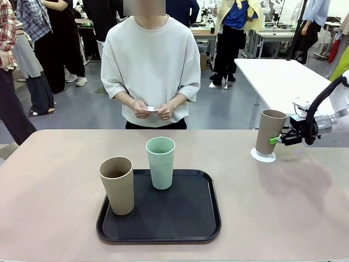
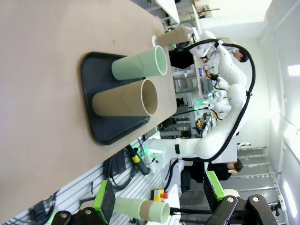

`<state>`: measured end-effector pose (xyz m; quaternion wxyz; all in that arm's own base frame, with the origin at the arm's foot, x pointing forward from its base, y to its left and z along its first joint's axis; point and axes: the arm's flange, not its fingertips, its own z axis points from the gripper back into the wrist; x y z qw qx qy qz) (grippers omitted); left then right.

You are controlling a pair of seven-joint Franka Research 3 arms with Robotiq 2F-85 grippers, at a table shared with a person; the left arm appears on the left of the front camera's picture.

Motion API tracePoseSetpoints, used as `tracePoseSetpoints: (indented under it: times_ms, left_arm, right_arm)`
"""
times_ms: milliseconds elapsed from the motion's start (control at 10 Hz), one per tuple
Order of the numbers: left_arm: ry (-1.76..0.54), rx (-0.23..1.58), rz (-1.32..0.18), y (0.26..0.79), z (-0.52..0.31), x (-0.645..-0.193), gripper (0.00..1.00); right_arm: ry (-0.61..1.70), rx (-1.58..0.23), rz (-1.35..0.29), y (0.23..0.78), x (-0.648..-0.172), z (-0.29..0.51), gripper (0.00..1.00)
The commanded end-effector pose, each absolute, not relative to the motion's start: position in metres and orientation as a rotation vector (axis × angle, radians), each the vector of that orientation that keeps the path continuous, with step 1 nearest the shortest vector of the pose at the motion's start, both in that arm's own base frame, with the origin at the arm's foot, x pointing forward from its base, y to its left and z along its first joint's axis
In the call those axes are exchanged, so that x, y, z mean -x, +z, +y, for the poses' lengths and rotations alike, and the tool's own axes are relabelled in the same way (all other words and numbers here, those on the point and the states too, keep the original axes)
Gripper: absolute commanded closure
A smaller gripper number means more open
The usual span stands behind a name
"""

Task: Place coasters on the table and set cups on them.
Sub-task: Pick up one Reusable plastic cup and place it on a coaster set by the human.

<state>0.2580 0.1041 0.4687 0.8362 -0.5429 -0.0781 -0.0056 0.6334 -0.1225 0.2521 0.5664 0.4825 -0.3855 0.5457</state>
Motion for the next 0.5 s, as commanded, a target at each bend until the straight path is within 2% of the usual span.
tracePoseSetpoints:
  times_ms: [0,400]
  left_arm:
    - [-0.018,1.16,-0.172,0.4695,0.1052,-0.2571,0.0]
    - [-0.018,1.16,-0.172,0.4695,0.1052,-0.2571,0.0]
  right_arm:
    - [1.277,-1.128,-0.868,0.2573,-0.628,-0.1166,0.18]
    - [1.277,-1.118,-0.84,0.2528,-0.6297,-0.1131,0.18]
